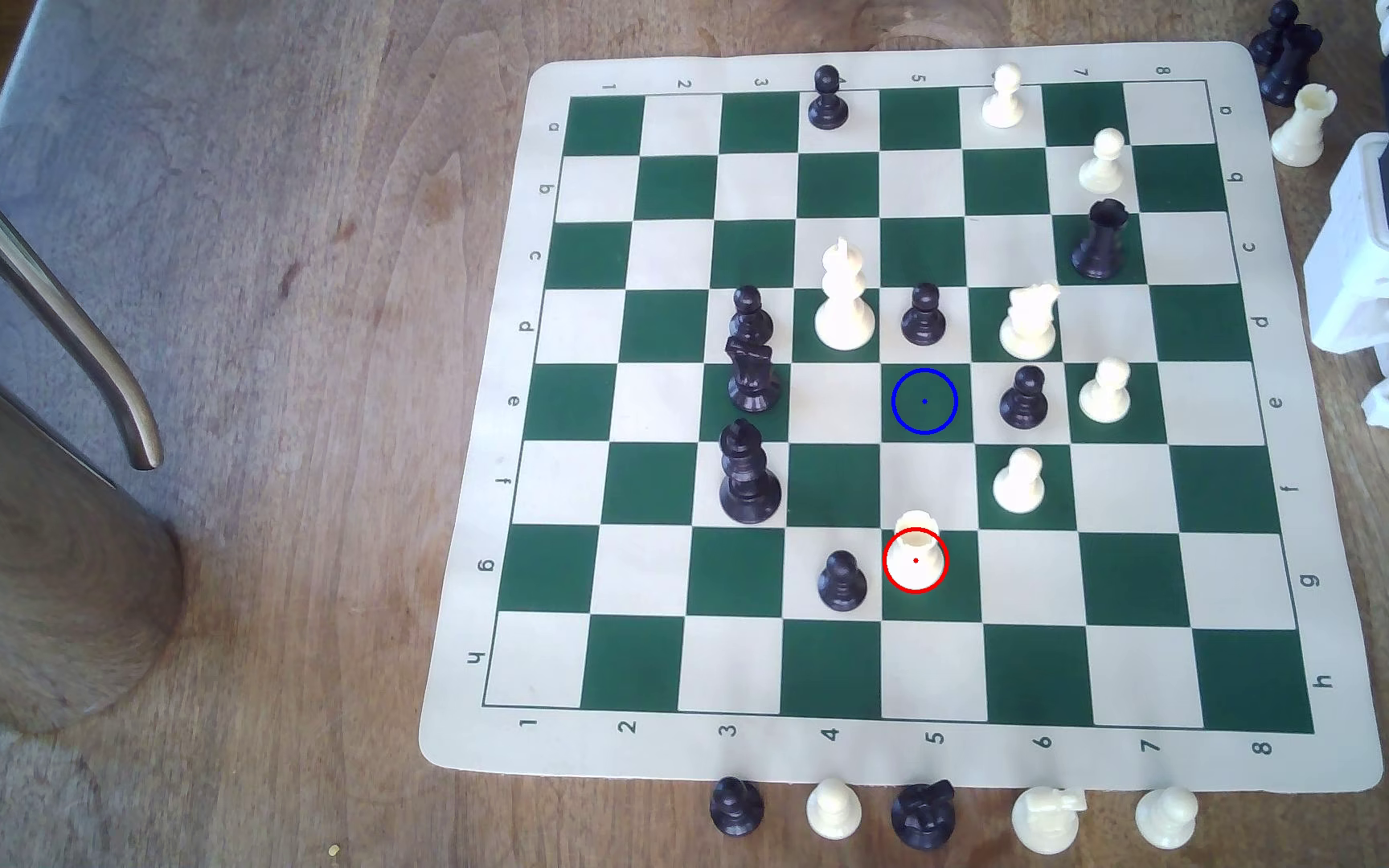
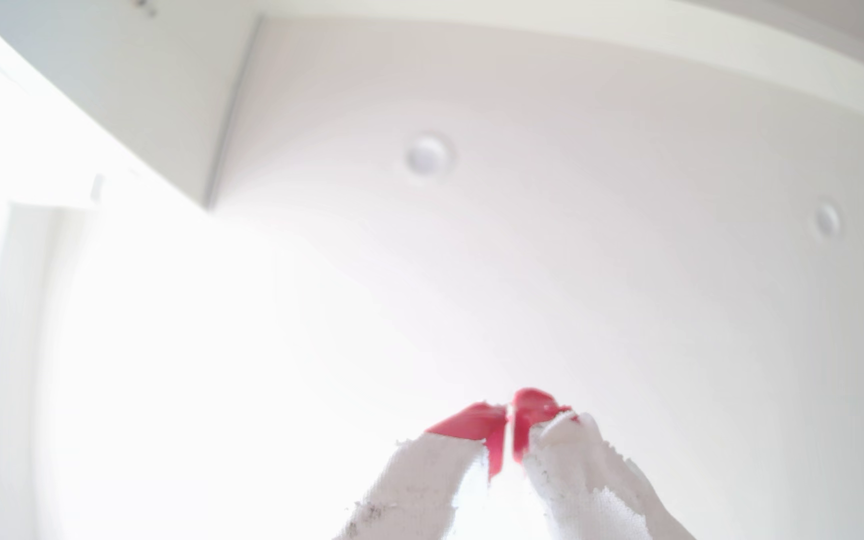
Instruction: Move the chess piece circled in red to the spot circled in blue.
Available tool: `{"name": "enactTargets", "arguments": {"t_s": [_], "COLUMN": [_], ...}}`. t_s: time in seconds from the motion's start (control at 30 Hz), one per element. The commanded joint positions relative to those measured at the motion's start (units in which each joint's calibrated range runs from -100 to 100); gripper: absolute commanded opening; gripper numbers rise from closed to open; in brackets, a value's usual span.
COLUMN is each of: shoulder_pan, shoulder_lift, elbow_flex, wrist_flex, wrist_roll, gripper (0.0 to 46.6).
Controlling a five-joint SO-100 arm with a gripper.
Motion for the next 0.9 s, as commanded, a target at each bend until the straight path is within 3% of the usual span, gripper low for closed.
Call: {"name": "enactTargets", "arguments": {"t_s": [0.0, 0.13, 0.43, 0.47, 0.53, 0.6, 0.67, 0.8, 0.87], "shoulder_pan": [-3.0, -5.6, -7.0, -7.0, -6.3, -5.9, -6.0, -8.6, -10.6], "shoulder_lift": [0.1, 0.2, 0.2, 0.2, 0.2, 0.2, 0.2, 0.2, 0.7], "elbow_flex": [1.2, 1.0, -3.9, -4.3, -4.8, -6.2, -7.9, -15.1, -19.5], "wrist_flex": [-0.3, 11.5, 46.2, 48.4, 52.6, 59.7, 67.5, 89.5, 101.2], "wrist_roll": [-2.1, -2.1, -2.0, -2.0, -2.1, -2.2, -2.1, -1.2, -0.2], "gripper": [5.0, 7.2, 6.7, 8.0, 16.2, 16.4, 19.8, 8.4, 6.3]}}
